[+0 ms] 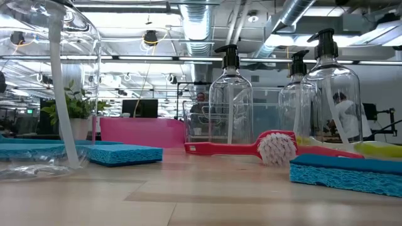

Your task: Pick & Place Kitchen Sink Supplies

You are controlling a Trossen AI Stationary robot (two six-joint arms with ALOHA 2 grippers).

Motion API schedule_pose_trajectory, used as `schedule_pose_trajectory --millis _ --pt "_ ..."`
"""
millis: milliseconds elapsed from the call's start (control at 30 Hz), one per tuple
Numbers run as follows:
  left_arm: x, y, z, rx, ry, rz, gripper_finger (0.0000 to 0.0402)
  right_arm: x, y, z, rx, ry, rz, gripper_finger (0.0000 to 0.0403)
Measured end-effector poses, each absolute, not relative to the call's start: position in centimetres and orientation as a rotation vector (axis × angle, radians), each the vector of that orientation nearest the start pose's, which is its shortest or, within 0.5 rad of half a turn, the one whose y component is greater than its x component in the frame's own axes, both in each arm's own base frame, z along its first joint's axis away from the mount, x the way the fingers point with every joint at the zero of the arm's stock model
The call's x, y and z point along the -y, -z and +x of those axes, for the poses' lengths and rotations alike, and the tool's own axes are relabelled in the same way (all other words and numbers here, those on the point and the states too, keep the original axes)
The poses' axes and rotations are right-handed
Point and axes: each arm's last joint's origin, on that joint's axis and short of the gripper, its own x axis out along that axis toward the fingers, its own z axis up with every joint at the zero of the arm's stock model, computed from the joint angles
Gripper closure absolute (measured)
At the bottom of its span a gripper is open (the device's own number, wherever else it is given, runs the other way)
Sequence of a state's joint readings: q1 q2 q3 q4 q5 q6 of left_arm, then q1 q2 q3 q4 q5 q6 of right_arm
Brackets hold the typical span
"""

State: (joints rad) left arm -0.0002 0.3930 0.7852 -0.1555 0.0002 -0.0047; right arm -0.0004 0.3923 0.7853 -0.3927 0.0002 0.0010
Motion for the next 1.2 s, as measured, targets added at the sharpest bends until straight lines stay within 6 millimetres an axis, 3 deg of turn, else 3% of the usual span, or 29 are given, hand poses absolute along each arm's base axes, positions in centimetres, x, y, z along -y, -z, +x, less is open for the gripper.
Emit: schedule_pose_trajectory --millis 1067,1200 --pt "0.0 -37.77 7.4 0.25 0.001 -0.005 0.0366 0.0 -35.37 7.61 0.0 0.0 0.001 0.0403" --pt "0.0 -38.27 7.73 0.296 0.001 -0.004 0.0366 0.0 -35.46 7.61 0.01 0.001 -0.092 0.0403"
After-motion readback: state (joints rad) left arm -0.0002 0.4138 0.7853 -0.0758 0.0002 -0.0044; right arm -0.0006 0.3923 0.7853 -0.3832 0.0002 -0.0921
